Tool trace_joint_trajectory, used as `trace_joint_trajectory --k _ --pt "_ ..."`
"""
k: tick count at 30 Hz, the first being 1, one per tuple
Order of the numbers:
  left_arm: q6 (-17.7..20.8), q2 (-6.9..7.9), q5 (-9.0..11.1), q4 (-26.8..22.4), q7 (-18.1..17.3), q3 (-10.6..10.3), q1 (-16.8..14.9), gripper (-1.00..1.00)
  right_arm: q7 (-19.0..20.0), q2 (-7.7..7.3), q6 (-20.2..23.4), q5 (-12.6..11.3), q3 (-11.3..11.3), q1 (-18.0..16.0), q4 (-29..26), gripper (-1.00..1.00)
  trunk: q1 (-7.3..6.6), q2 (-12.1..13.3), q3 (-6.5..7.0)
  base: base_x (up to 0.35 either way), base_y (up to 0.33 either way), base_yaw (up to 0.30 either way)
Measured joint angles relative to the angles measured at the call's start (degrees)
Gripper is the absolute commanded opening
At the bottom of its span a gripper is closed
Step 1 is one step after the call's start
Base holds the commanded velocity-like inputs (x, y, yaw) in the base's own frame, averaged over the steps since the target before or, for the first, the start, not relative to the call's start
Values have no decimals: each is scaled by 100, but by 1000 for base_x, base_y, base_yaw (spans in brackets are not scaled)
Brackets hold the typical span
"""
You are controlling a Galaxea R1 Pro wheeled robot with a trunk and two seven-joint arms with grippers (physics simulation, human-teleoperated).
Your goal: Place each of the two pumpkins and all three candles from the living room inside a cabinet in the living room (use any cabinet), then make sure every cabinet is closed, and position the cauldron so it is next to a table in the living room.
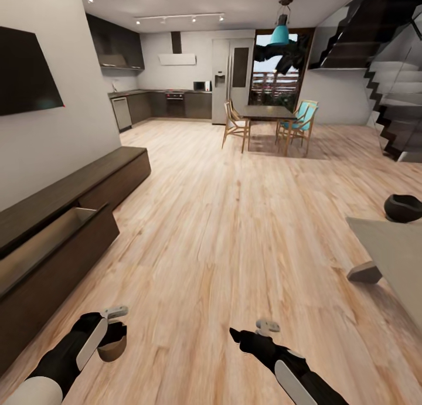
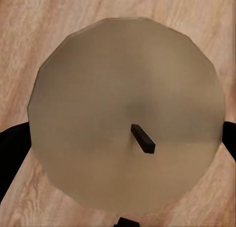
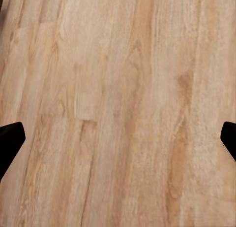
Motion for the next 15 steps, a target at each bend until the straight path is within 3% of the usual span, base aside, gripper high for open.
trace_joint_trajectory --k 15 --pt "-2 -4 -1 3 0 0 0 -100 3 0 -7 -1 0 0 3 100 0 0 0 286 -5 0"
